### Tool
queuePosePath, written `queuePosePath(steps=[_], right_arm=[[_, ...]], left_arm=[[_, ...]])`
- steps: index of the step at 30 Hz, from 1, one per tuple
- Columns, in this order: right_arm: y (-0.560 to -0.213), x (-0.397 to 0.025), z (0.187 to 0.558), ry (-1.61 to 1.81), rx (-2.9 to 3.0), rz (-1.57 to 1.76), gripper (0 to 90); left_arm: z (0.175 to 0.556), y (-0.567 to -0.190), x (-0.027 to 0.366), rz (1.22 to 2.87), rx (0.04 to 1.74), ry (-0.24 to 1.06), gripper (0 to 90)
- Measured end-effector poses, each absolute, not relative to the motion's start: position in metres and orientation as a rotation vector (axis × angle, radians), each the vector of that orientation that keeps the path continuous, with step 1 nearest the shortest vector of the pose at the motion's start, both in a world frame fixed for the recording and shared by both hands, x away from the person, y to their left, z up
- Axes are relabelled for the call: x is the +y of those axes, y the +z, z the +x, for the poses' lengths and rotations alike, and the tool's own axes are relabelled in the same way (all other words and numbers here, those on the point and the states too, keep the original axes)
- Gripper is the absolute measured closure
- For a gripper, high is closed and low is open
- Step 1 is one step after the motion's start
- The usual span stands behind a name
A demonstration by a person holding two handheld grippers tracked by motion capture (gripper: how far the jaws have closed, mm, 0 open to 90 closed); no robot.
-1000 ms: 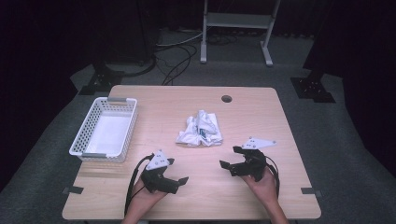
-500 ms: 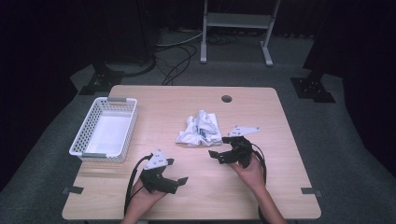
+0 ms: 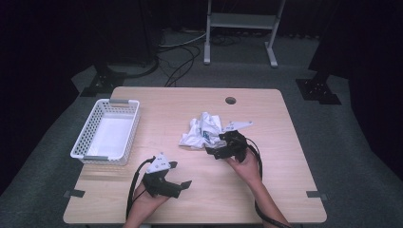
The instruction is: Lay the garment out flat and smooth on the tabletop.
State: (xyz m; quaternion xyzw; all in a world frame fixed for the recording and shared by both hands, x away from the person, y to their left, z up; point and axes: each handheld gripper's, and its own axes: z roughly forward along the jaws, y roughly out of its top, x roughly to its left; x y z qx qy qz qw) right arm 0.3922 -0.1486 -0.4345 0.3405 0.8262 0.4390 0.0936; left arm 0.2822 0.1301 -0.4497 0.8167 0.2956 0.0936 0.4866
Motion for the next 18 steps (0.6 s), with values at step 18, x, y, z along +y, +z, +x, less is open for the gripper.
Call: queuePosePath(steps=[18], right_arm=[[-0.443,-0.128,0.423,1.195,2.429,1.102,22.9]], left_arm=[[0.283,-0.450,0.134,1.982,0.733,0.238,10.5]])
